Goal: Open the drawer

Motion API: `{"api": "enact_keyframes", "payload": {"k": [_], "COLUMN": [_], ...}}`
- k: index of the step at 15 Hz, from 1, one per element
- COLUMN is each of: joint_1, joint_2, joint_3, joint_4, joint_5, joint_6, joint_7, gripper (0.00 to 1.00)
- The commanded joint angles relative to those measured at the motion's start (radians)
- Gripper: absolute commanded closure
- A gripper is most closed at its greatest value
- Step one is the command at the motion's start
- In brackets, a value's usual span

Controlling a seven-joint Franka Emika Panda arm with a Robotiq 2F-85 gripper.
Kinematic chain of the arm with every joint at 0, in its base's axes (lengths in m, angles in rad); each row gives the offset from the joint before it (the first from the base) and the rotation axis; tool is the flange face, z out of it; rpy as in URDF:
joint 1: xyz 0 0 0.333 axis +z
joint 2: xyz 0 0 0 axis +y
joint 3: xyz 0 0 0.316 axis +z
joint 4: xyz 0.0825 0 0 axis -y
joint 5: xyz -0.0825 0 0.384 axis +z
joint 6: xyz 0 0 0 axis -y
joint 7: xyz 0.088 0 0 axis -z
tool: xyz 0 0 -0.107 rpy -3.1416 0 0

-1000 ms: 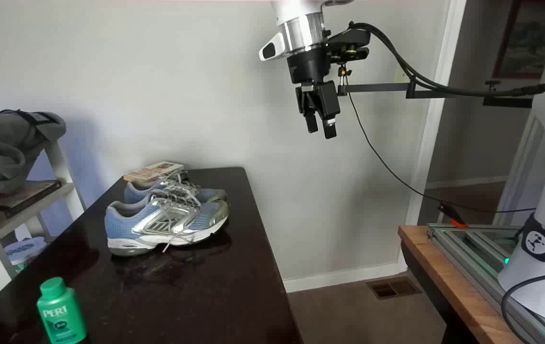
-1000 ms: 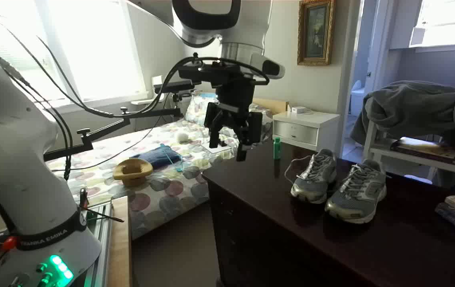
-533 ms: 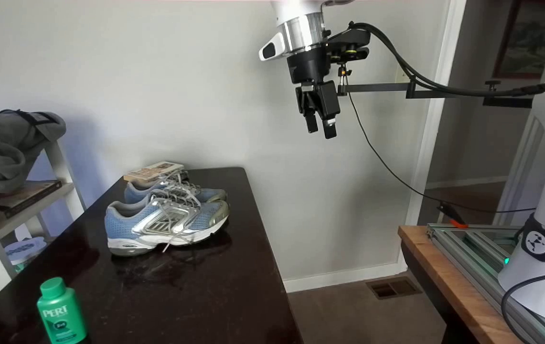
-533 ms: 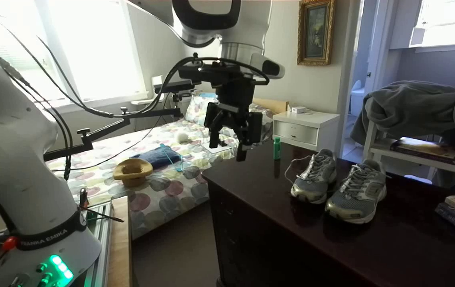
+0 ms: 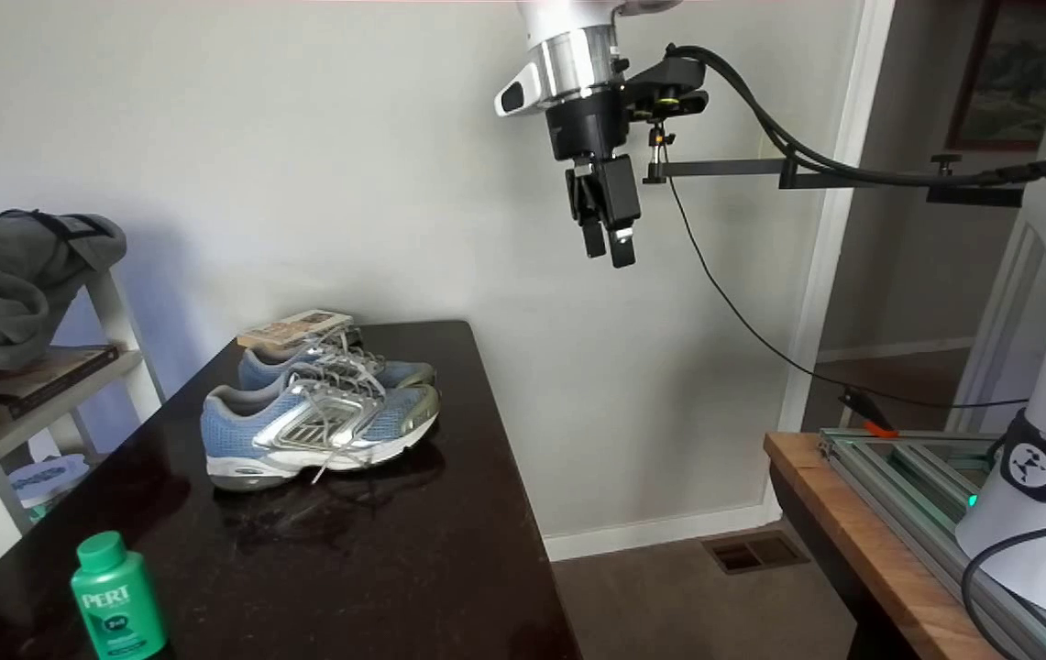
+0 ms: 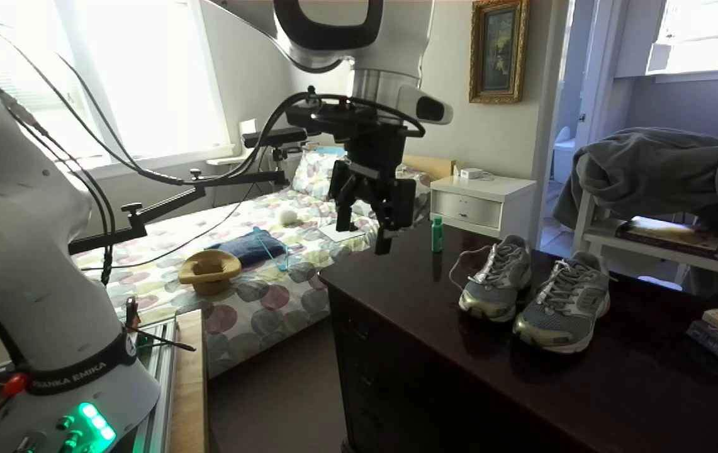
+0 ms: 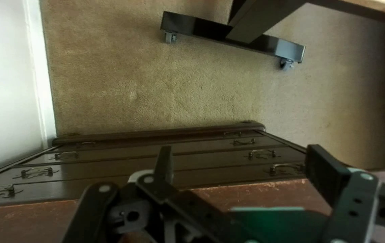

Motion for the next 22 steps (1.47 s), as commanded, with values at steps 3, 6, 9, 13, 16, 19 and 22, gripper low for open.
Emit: {"api": "enact_keyframes", "payload": {"k": [3,6,9,13,16,19,22], "joint_1": [-0.095,-0.172,-0.249,-0.344,-0.392,-0.42,-0.439], "joint_2": [0.187,0.287,0.385,0.517,0.611,0.723,0.718], "joint_3": [-0.057,-0.092,-0.104,-0.08,-0.049,-0.03,-0.015], "joint_4": [0.159,0.218,0.257,0.301,0.325,0.352,0.323], "joint_5": [0.168,0.246,0.341,0.516,0.641,0.685,0.633], "joint_6": [0.058,0.086,0.127,0.218,0.319,0.445,0.479], "joint_7": [0.052,0.056,0.073,0.088,0.127,0.22,0.239], "gripper": [0.0,0.0,0.0,0.0,0.0,0.0,0.0]}}
